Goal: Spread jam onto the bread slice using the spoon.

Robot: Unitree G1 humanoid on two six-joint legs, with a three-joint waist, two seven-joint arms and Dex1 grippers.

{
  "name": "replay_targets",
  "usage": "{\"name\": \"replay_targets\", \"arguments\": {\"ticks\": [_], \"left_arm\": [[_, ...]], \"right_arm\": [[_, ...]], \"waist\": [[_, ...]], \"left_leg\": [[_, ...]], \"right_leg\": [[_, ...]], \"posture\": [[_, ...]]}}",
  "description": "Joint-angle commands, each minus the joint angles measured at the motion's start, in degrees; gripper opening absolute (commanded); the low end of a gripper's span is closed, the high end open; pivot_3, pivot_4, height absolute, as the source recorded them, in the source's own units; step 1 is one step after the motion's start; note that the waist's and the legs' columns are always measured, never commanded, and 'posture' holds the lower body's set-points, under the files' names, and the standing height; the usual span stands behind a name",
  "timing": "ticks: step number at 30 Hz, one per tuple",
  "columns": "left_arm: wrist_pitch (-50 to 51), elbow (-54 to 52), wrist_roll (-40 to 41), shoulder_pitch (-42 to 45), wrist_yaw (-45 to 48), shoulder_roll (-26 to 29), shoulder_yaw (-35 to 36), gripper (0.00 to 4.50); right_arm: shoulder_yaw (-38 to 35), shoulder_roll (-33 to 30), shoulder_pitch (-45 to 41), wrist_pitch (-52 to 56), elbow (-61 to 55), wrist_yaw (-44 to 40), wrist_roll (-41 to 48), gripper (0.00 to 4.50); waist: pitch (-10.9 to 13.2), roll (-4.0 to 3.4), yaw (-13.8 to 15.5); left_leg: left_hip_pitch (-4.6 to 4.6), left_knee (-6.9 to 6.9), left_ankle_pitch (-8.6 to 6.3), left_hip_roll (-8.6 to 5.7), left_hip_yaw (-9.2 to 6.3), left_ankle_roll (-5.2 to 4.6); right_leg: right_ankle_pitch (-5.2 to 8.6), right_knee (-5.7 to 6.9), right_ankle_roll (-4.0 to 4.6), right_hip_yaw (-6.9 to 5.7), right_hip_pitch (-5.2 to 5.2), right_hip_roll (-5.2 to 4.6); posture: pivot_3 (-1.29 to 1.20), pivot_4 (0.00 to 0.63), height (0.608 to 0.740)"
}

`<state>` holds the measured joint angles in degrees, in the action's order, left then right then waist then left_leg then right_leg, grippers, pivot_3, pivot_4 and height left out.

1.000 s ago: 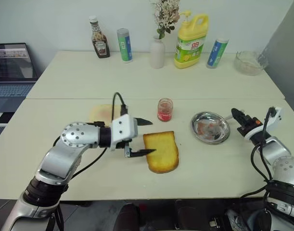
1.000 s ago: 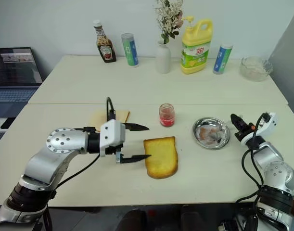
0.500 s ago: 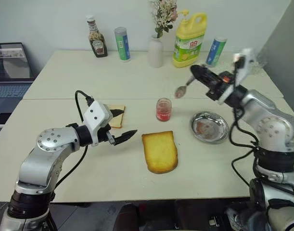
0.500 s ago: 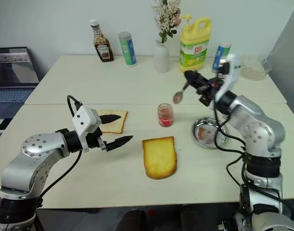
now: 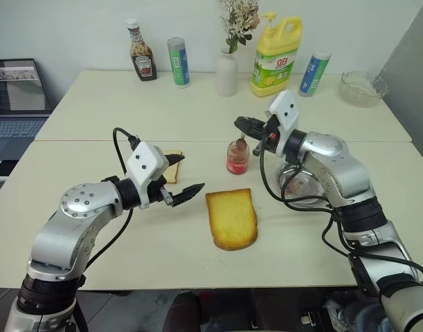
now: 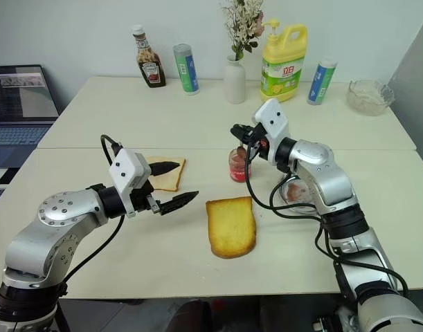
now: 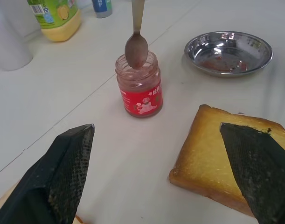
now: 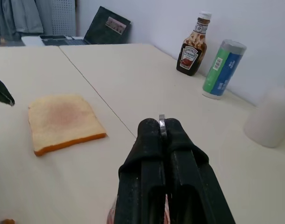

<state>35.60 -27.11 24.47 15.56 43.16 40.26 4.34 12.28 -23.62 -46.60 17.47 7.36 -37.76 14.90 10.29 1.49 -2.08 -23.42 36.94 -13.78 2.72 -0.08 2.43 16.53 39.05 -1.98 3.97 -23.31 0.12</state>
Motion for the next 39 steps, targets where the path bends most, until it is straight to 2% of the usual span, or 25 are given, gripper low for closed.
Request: {"name": "replay_targets", "arguments": {"ticks": [1, 12, 18, 21, 30, 39], "left_arm": [[-0.7, -1.7, 0.6, 1.2, -0.3, -0.2, 0.1, 4.50], [-1.5, 0.4, 0.0, 2.5, 0.2, -0.2, -0.6, 4.50], [-2.5, 1.1, -0.6, 2.0, 0.2, -0.2, -1.1, 4.50], [-2.8, 1.2, -0.8, 1.8, 0.1, -0.3, -1.4, 4.50], [-4.3, 2.1, -1.7, 1.3, 0.2, -0.4, -2.1, 4.50], [-5.5, 2.6, -2.3, 0.9, 0.3, -0.5, -2.4, 4.50]], "right_arm": [[0.5, 0.5, -1.7, -5.7, 1.5, -1.7, -3.8, 0.01], [4.1, 2.0, -4.2, -16.4, 12.0, -3.0, -14.9, 0.01], [4.6, 3.3, -4.9, -17.6, 15.8, -3.8, -17.7, 0.01], [3.9, 4.0, -4.6, -15.0, 15.8, -4.7, -17.1, 0.01], [-1.2, 7.1, -3.8, 1.6, 13.4, -5.2, -11.5, 0.01], [-4.2, 8.9, -3.0, 10.5, 12.1, -3.9, -8.6, 0.01]], "waist": [[0.0, 0.00, 0.0], [0.0, 0.00, 0.1], [0.0, 0.00, 0.1], [0.0, 0.00, 0.1], [0.0, 0.00, 0.2], [0.0, 0.03, 0.1]], "left_leg": [[0.00, 0.00, 0.00, 0.00, 0.00, 0.00], [0.01, 0.03, 0.01, -0.01, -0.01, 0.01], [0.01, 0.03, 0.01, -0.01, 0.00, 0.01], [0.01, 0.03, 0.01, -0.01, -0.01, 0.01], [0.02, 0.03, 0.01, -0.01, -0.04, 0.01], [0.06, 0.03, 0.01, -0.01, -0.03, 0.01]], "right_leg": [[0.00, 0.00, 0.00, 0.00, 0.00, 0.00], [-0.01, 0.04, 0.02, -0.01, 0.00, 0.00], [-0.02, 0.05, 0.02, -0.01, 0.00, -0.02], [-0.02, 0.07, 0.03, -0.01, 0.00, -0.02], [-0.03, 0.11, 0.03, -0.04, 0.01, -0.04], [-0.03, 0.16, 0.03, -0.04, 0.02, -0.03]], "posture": [[0.00, 0.150, 0.740], [0.00, 0.150, 0.740], [0.00, 0.150, 0.740], [0.00, 0.150, 0.740], [0.00, 0.150, 0.740], [0.00, 0.150, 0.740]]}}
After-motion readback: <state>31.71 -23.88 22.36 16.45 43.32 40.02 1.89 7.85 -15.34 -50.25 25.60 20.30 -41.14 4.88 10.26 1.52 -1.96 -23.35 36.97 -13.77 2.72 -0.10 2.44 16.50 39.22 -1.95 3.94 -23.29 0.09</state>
